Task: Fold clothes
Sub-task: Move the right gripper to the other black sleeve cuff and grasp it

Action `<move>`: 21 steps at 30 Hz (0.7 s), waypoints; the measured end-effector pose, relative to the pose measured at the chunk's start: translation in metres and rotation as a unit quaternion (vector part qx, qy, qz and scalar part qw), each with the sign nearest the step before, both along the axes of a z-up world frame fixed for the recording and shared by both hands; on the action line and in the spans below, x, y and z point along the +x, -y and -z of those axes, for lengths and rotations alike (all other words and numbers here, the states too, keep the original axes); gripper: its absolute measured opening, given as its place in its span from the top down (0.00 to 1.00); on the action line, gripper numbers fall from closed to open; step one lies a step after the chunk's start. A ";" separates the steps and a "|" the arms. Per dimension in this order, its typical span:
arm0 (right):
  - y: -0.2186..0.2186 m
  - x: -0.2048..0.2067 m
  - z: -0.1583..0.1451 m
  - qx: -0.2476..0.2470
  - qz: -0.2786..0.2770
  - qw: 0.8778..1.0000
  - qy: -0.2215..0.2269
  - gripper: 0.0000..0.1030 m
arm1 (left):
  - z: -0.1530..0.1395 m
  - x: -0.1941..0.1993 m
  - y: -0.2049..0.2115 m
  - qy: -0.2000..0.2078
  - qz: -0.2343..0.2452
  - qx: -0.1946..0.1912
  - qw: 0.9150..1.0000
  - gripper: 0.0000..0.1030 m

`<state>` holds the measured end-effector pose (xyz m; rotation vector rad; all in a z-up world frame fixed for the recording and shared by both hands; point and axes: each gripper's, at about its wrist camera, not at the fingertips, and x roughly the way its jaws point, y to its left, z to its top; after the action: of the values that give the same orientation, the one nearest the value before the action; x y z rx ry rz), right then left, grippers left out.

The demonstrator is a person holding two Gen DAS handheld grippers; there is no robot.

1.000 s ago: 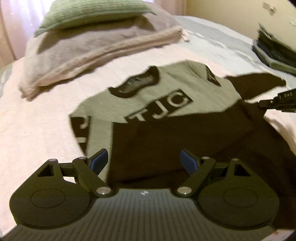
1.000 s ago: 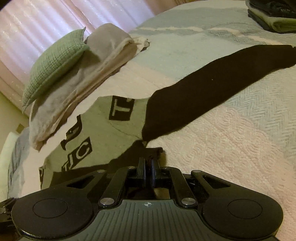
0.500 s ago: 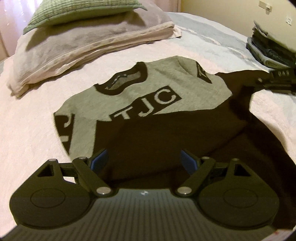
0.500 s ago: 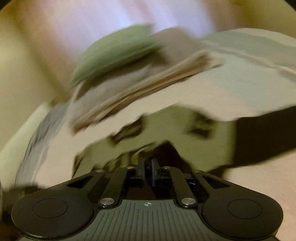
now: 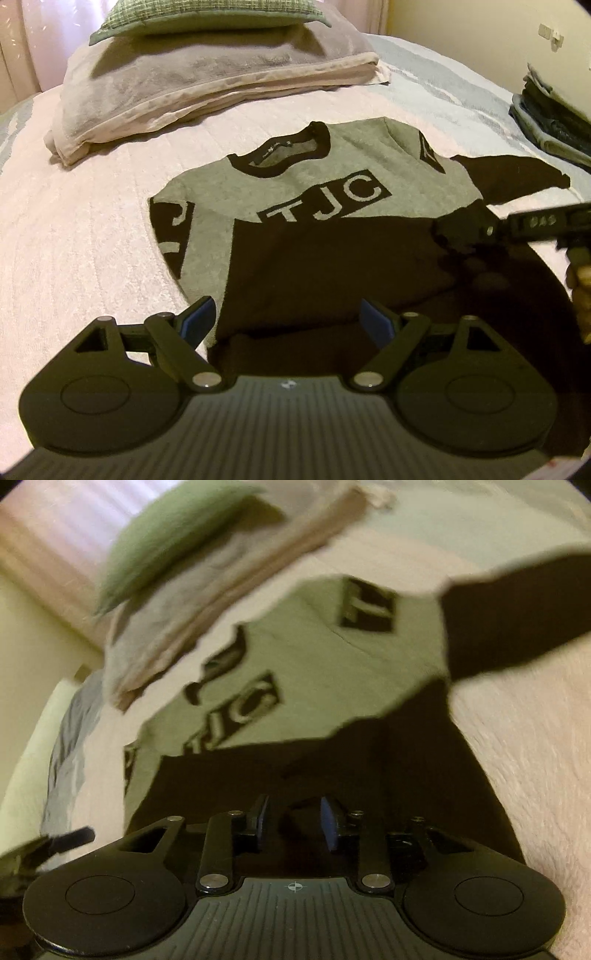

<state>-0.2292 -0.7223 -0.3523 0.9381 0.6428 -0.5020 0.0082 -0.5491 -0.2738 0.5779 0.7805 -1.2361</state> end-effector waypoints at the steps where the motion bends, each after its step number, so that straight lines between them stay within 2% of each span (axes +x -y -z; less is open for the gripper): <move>1: 0.001 -0.002 -0.005 -0.001 0.008 1.000 0.007 0.73 | 0.000 -0.001 0.001 0.000 0.003 0.000 1.000 0.20; 5: -0.003 -0.022 -0.038 -0.023 0.036 0.999 0.026 0.72 | -0.003 -0.006 0.001 0.003 0.015 0.000 1.000 0.20; 10: 0.007 -0.082 -0.071 -0.044 0.113 0.993 -0.013 0.61 | -0.016 -0.017 0.009 0.001 0.029 0.006 1.000 0.20; 15: 0.059 -0.149 -0.091 -0.075 0.181 0.979 -0.053 0.57 | -0.031 -0.049 0.045 -0.012 0.060 0.001 0.998 0.20; 18: 0.102 -0.190 -0.089 -0.078 0.230 0.968 -0.057 0.55 | -0.036 -0.075 0.076 -0.015 0.074 0.003 0.997 0.20; 21: 0.152 -0.228 -0.074 -0.076 0.272 0.958 -0.053 0.54 | -0.034 -0.097 0.108 -0.028 0.064 0.000 0.998 0.20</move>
<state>-0.4572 -0.8740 -0.2779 0.9436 0.4261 -1.0838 -0.0887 -0.6576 -0.2399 0.6018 0.8003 -1.3752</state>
